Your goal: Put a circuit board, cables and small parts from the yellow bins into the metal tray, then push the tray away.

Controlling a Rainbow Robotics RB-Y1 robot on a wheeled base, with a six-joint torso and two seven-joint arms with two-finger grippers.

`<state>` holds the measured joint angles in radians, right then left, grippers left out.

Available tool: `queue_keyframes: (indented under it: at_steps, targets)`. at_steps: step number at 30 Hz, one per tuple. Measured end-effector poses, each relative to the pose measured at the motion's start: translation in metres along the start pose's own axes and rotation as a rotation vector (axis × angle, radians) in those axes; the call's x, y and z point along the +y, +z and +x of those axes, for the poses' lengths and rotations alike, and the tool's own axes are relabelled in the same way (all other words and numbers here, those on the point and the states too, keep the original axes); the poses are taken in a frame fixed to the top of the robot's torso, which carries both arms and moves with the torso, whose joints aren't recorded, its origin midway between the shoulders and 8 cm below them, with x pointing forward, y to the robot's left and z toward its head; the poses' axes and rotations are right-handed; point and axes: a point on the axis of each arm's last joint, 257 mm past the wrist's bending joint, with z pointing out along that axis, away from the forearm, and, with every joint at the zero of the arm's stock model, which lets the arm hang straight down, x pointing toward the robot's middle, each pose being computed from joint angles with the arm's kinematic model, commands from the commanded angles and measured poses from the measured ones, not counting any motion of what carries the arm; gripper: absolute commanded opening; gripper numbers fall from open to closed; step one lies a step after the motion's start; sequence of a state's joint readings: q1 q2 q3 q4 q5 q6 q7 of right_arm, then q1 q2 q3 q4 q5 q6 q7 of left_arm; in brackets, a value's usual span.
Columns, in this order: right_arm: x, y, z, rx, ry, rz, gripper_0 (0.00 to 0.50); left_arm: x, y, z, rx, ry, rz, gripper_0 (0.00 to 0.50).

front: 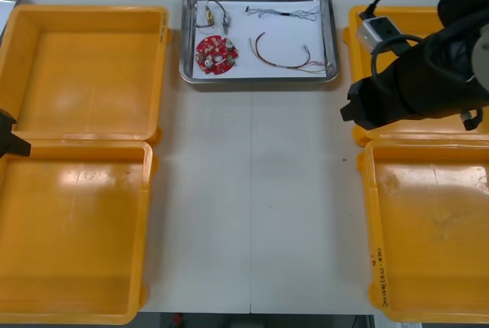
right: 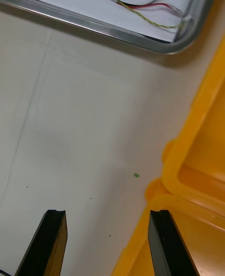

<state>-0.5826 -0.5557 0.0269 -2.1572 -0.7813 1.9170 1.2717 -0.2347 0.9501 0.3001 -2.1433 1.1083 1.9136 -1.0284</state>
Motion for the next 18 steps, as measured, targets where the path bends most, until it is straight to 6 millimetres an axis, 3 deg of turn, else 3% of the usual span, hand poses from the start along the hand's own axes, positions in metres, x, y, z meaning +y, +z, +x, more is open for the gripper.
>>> queue_keyframes:
  at_steps: [10,18]
  targets:
    - [-0.087,-0.022,0.041,-0.016,0.226,0.092,0.500,0.000,0.000,0.000,0.000,0.000,0.000,0.500]
    - [-0.134,-0.036,0.082,0.001,0.355,0.157,0.500,0.000,0.000,0.000,0.000,0.000,0.000,0.500]
